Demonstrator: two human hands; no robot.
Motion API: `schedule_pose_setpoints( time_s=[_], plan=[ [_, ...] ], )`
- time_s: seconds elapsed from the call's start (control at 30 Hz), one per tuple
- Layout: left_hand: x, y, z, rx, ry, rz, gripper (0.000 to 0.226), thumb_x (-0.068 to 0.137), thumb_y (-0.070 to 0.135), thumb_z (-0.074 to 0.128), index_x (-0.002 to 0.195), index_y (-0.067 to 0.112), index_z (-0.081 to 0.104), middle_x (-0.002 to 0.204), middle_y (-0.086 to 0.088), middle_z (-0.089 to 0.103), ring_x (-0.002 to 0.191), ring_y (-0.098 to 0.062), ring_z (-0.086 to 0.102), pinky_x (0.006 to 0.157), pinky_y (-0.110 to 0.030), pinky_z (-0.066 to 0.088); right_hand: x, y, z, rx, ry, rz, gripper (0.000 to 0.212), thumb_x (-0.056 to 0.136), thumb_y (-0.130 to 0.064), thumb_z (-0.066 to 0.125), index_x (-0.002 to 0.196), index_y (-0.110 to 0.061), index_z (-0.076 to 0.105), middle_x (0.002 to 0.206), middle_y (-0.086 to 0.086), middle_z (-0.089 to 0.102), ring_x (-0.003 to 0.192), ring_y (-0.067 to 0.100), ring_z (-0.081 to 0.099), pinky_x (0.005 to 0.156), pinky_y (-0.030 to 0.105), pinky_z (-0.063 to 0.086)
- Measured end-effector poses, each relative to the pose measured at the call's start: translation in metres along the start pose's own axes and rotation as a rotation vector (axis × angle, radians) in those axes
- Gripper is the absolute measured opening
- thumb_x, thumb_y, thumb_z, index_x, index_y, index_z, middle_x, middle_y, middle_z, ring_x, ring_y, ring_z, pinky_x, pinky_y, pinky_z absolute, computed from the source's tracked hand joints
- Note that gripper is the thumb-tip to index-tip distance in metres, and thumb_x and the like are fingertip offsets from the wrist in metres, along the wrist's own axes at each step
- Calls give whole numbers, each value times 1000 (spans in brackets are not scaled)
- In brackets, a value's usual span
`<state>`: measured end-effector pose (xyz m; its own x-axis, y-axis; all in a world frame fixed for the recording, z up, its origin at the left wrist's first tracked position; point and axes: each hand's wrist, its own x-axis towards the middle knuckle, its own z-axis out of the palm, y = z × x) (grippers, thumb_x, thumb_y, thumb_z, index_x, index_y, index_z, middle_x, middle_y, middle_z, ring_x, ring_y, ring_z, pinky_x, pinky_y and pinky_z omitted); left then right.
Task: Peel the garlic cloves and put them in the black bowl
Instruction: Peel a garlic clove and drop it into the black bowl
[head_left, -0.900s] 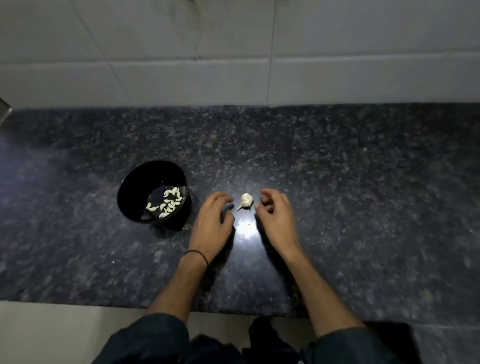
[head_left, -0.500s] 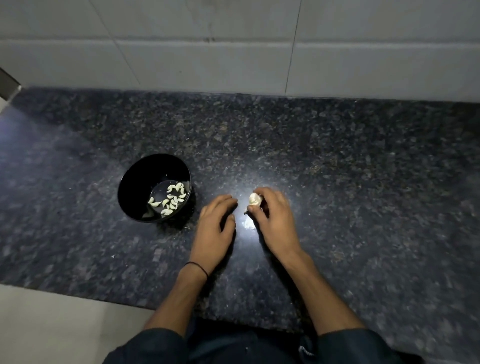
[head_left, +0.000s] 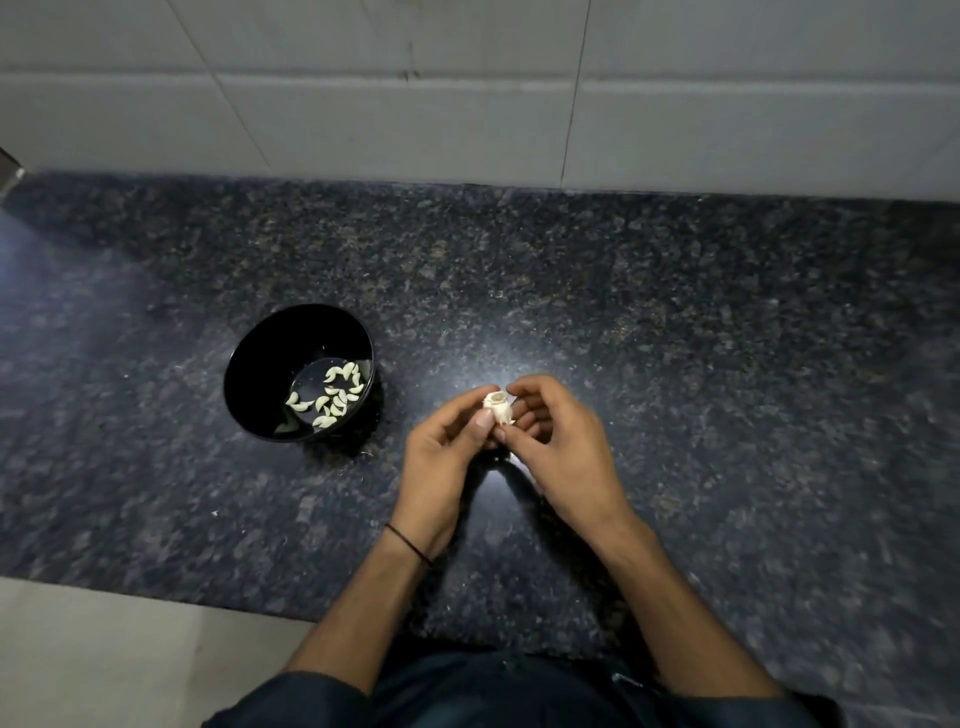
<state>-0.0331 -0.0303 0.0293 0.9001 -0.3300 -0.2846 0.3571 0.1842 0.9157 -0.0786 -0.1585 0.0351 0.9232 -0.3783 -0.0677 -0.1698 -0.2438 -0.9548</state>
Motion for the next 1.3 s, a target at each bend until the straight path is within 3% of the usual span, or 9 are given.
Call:
schedule_pose_setpoints(
  time_s=[0.17, 0.27, 0.5, 0.63, 0.8, 0.97, 1.2, 1.3],
  plan=[
    [-7, 3, -2, -69, -29, -35, 28, 97, 2, 54, 124, -1, 63, 103, -11, 74, 90, -22, 63, 74, -23, 55, -15, 0, -3, 226, 20, 1, 14, 96, -11, 66, 105, -18, 72, 100, -2, 74, 94, 17, 72, 86, 42, 59],
    [-11, 2, -1, -74, -41, -34, 28, 98, 3, 54, 123, -1, 64, 100, -14, 71, 88, -23, 60, 71, -23, 55, -20, -1, -4, 246, 41, -1, 13, 96, -11, 65, 103, -18, 73, 99, -1, 75, 94, 19, 72, 87, 45, 59],
    [-18, 6, 2, -29, -32, 24, 34, 88, 14, 67, 119, 0, 67, 114, -19, 72, 107, -27, 68, 97, -36, 54, -30, -9, -4, 237, 94, -25, 13, 96, -12, 68, 104, -18, 75, 100, -3, 75, 96, 16, 72, 86, 38, 58],
    [-21, 6, 6, -9, 6, 60, 34, 86, 11, 68, 117, -4, 67, 108, -16, 74, 99, -23, 69, 93, -36, 55, -33, -13, -2, 173, 146, -54, 15, 96, -13, 68, 106, -17, 77, 102, -5, 74, 98, 14, 71, 85, 38, 59],
    [-27, 10, 9, 29, 27, 104, 29, 86, 4, 68, 114, -5, 67, 100, -8, 76, 91, -17, 69, 87, -29, 55, -39, -19, 0, 110, 190, -104, 17, 95, -10, 68, 105, -18, 80, 98, -9, 75, 95, 9, 70, 82, 23, 55],
    [-31, 11, 11, 91, 59, 147, 22, 90, 1, 67, 111, 0, 71, 108, -17, 74, 98, -20, 69, 93, -34, 56, -44, -23, 2, -58, 224, -185, 19, 97, -11, 65, 110, -15, 78, 101, -7, 74, 95, 0, 68, 82, 7, 46],
    [-36, 17, 13, 161, 28, 194, 25, 93, -4, 63, 99, 18, 74, 93, 5, 77, 91, -6, 68, 82, -18, 53, -46, -21, 6, -232, 228, -268, 18, 99, -13, 61, 111, -14, 75, 99, -3, 70, 87, 8, 65, 78, 26, 54],
    [-35, 20, 12, 178, 26, 184, 28, 93, -5, 62, 95, 20, 74, 88, 8, 77, 87, -4, 68, 79, -17, 53, -45, -21, 7, -262, 203, -269, 17, 100, -14, 61, 111, -15, 75, 98, -3, 69, 85, 7, 65, 78, 20, 51]
  ],
)
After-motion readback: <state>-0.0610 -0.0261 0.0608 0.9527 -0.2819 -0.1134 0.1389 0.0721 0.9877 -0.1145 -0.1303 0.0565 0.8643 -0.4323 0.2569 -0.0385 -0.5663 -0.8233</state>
